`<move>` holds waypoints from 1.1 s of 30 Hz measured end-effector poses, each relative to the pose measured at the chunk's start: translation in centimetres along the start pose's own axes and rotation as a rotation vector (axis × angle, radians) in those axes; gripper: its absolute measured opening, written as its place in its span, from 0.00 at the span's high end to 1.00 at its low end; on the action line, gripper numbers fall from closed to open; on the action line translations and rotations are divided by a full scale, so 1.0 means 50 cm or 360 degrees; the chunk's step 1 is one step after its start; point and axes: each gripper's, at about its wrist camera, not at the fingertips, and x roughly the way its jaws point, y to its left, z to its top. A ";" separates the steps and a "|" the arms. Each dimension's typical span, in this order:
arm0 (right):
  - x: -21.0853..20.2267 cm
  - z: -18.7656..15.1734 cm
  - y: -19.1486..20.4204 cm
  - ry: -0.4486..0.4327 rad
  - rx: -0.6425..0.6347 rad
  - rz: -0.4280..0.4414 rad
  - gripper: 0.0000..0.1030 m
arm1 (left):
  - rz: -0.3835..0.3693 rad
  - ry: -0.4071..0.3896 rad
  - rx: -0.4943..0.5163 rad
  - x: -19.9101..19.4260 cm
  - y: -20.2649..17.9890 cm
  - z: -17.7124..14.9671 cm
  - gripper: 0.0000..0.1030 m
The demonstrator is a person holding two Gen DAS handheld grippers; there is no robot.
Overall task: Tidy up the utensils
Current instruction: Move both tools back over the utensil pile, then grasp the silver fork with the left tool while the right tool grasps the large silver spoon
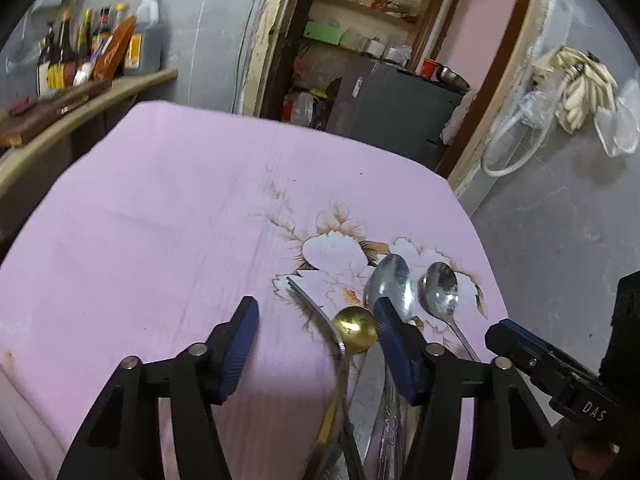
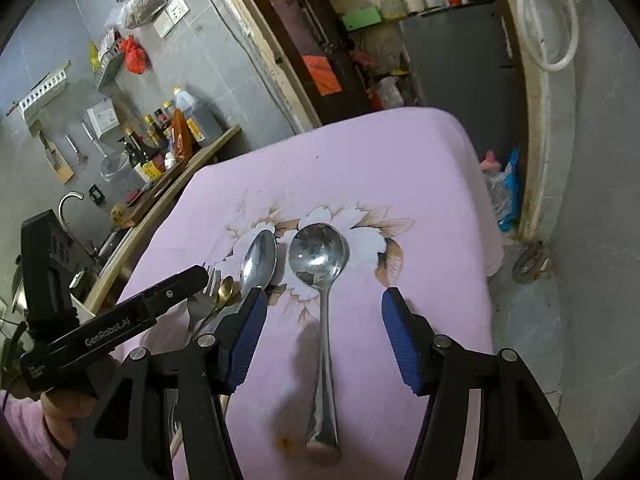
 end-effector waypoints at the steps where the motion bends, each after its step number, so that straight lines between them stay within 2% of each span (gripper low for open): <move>1: 0.009 0.006 -0.003 0.0016 0.0003 0.0024 0.47 | -0.0006 0.0012 -0.0011 0.003 0.003 0.002 0.50; 8: 0.061 0.036 -0.019 0.0112 0.0007 0.0107 0.47 | -0.0082 0.0133 -0.0134 0.030 0.029 0.014 0.67; 10: 0.078 0.051 -0.020 0.0139 -0.0010 0.0118 0.47 | -0.0105 0.0162 -0.0187 0.033 0.039 0.016 0.75; 13: 0.099 0.071 -0.017 0.0167 -0.0058 0.0115 0.55 | -0.0147 0.0210 -0.0216 0.040 0.044 0.018 0.82; 18: 0.120 0.087 -0.005 0.0216 -0.0147 0.0103 0.67 | -0.0163 0.0264 -0.0198 0.045 0.038 0.022 0.84; 22: 0.123 0.091 0.005 0.0241 -0.0200 0.0065 0.86 | -0.0188 0.0278 -0.0208 0.043 0.040 0.022 0.87; 27: 0.121 0.090 0.021 0.0271 -0.0285 0.0063 0.87 | -0.0202 0.0279 -0.0171 0.038 0.033 0.017 0.89; 31: 0.110 0.093 0.024 0.0272 -0.0283 0.0074 0.97 | -0.0226 0.0275 -0.0159 0.025 0.028 0.018 0.94; 33: 0.090 0.091 0.029 0.0244 -0.0290 0.0053 0.97 | -0.0249 0.0248 -0.0129 0.007 0.019 0.021 0.94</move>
